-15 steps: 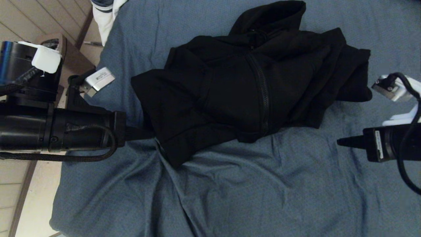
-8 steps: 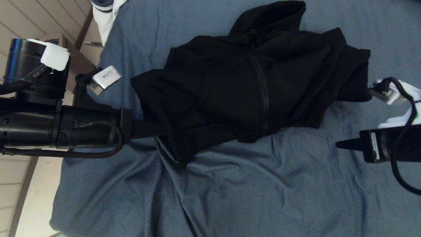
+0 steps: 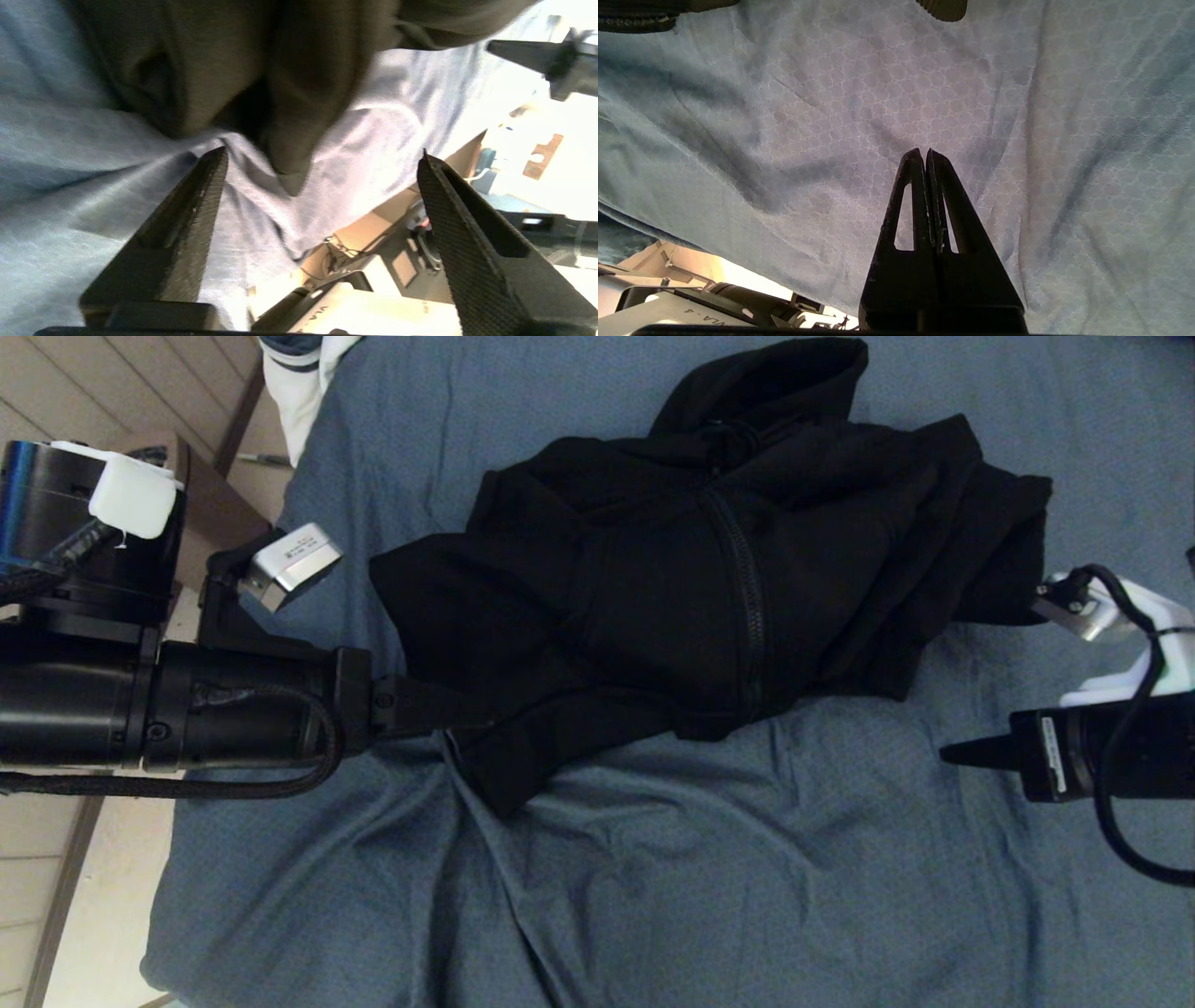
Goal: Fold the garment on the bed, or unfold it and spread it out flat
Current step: Fold the black sweatshirt
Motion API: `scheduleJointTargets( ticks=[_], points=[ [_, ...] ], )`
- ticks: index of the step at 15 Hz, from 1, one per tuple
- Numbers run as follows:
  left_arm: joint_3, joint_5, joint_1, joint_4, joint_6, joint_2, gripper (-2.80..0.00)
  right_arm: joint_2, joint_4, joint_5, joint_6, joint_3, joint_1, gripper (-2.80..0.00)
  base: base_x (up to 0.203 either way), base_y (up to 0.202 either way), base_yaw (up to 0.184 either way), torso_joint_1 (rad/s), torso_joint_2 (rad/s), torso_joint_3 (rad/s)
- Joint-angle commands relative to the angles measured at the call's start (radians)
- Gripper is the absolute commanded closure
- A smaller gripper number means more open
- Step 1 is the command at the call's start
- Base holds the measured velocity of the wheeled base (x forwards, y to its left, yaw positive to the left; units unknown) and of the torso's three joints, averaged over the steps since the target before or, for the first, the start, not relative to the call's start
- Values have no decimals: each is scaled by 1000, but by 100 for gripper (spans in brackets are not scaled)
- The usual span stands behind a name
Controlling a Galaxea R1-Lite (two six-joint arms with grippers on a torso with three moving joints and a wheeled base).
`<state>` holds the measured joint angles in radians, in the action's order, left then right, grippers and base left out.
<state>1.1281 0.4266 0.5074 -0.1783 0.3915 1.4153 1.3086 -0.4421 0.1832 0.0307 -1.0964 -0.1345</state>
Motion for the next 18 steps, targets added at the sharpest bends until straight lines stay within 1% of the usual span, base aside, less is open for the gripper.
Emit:
scheduleJointTargets(
  ticks=[1, 3, 5, 8, 11, 14, 17, 18],
  points=[
    [1, 2, 16, -1, 15, -15, -280, -11, 3, 2, -2, 0, 23, 0, 0, 0, 0, 0, 0, 0],
    [8, 3, 20, 0, 15, -4, -280, -12, 26, 4, -8, 1, 38, 0, 0, 0, 0, 0, 0, 0],
    [18, 3, 28, 2, 16, 30, -280, -14, 37, 25, -15, 12, 46, 0, 0, 0, 0, 0, 0, 0],
    [24, 2, 72, 11, 28, 66, -280, -12, 37, 50, -18, 13, 55, 0, 0, 0, 0, 0, 0, 0],
    [26, -3, 128, 71, 60, 92, -280, -8, 39, 61, -18, 21, 60, 0, 0, 0, 0, 0, 0, 0],
    [41, -8, 161, 85, 72, 112, -280, -5, 81, 70, -18, 38, 70, 0, 0, 0, 0, 0, 0, 0],
    [18, -10, 172, 85, 76, 117, -280, -6, 85, 71, -18, 38, 70, 0, 0, 0, 0, 0, 0, 0],
    [8, -21, 172, 85, 75, 110, -280, -6, 85, 71, -17, 39, 70, 0, 0, 0, 0, 0, 0, 0]
  ],
)
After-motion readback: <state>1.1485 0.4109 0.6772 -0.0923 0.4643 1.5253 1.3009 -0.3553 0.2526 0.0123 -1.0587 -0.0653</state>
